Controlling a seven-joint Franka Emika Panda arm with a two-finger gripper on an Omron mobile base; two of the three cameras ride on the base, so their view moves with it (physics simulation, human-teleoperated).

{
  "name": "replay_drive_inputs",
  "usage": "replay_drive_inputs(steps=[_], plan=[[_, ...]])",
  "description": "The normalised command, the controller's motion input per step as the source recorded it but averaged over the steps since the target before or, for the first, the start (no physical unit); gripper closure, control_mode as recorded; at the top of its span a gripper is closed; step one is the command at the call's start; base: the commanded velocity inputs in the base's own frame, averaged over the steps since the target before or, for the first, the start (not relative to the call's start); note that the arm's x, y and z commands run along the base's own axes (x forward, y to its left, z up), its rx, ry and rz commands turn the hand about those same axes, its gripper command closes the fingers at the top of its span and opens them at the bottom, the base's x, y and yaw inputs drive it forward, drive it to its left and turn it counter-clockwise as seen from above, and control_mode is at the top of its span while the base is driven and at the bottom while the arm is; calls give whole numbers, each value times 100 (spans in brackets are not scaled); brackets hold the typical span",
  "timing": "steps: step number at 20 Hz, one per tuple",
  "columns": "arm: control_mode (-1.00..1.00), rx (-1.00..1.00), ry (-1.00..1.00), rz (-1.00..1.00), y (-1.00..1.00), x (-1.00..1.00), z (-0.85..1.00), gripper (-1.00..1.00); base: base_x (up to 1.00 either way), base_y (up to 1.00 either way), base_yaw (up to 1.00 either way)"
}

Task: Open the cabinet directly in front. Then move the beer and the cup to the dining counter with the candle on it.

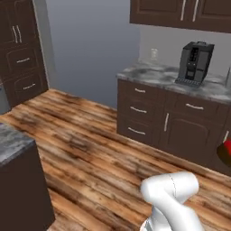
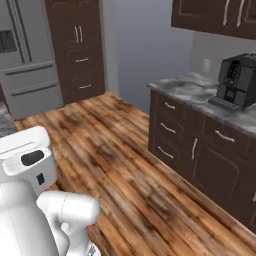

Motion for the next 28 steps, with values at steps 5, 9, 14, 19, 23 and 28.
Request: replay_drive_inputs(steps=[5, 9, 14, 19, 23, 28], plan=[[100, 0, 0, 0, 0, 0, 0, 100, 0, 0, 55], [100, 0, 0, 0, 0, 0, 0, 100, 0, 3, 45], [100, 0, 0, 0, 0, 0, 0, 100, 0, 10, 42], [100, 0, 0, 0, 0, 0, 0, 100, 0, 10, 42], [100, 0, 0, 0, 0, 0, 0, 100, 0, 9, 42], [100, 0, 0, 0, 0, 0, 0, 100, 0, 1, 38]])
